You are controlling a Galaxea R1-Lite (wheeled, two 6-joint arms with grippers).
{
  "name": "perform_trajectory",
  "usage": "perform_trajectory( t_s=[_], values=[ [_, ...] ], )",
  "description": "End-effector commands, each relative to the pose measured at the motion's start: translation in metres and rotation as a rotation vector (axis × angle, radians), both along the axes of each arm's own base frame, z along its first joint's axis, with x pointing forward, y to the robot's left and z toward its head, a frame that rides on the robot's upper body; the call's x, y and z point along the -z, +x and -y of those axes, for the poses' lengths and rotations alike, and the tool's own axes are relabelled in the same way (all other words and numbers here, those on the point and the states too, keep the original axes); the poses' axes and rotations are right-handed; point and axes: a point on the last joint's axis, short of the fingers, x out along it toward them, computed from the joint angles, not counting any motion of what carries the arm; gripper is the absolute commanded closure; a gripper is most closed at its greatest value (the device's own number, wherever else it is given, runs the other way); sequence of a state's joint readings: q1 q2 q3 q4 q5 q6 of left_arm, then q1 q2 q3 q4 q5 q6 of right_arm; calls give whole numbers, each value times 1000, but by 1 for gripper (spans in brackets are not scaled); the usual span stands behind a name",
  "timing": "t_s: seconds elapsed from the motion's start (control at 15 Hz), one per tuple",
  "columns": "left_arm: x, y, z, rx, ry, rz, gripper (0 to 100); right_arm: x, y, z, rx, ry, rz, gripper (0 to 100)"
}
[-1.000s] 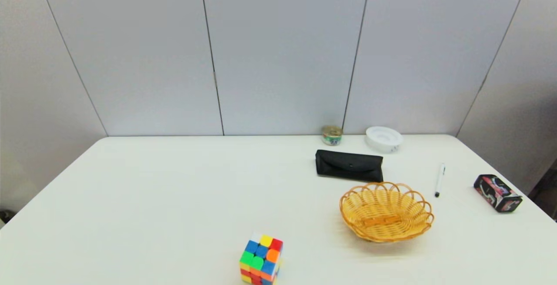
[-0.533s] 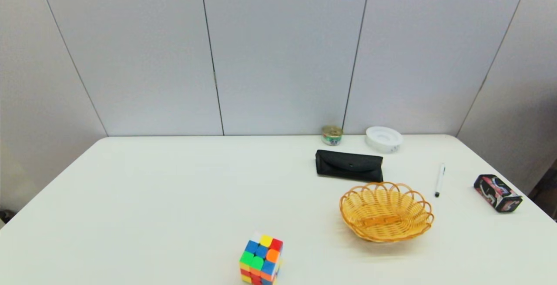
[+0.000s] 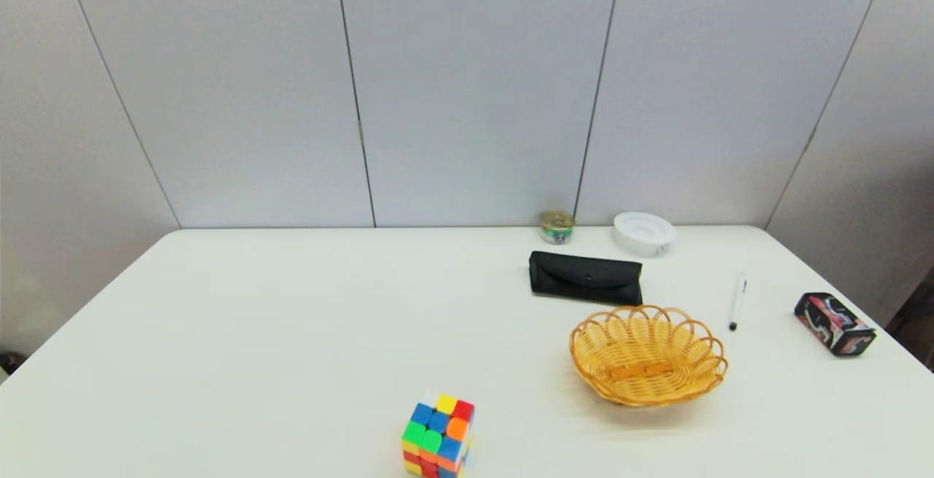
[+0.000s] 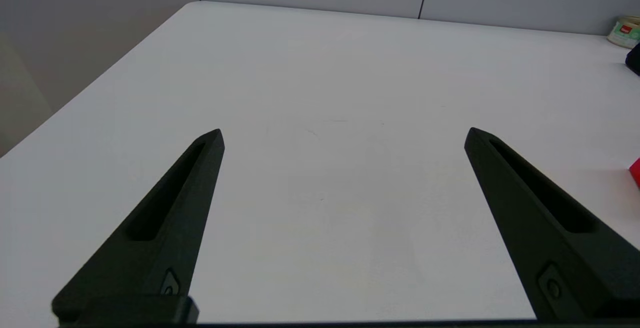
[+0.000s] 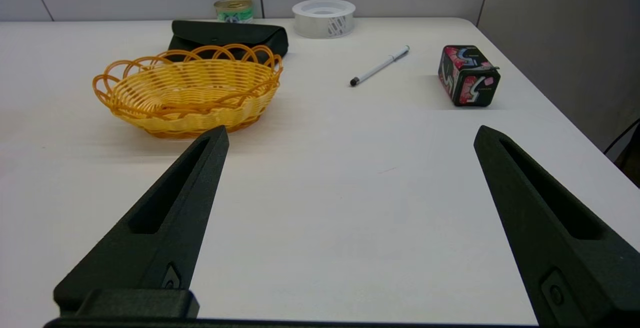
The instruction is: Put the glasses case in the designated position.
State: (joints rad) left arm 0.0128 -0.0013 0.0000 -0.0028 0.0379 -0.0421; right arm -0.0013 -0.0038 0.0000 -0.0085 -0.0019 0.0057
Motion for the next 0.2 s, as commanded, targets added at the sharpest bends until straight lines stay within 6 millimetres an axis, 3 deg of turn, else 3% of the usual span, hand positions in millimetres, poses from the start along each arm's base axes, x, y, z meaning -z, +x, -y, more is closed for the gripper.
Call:
perform_trajectory(
  t_s=[0.07, 0.2],
  values=[
    [0, 0, 0, 0, -1, 1, 0, 0, 0, 0, 0, 0, -5, 0],
    [0, 0, 0, 0, -1, 1, 0, 0, 0, 0, 0, 0, -5, 0]
  ],
)
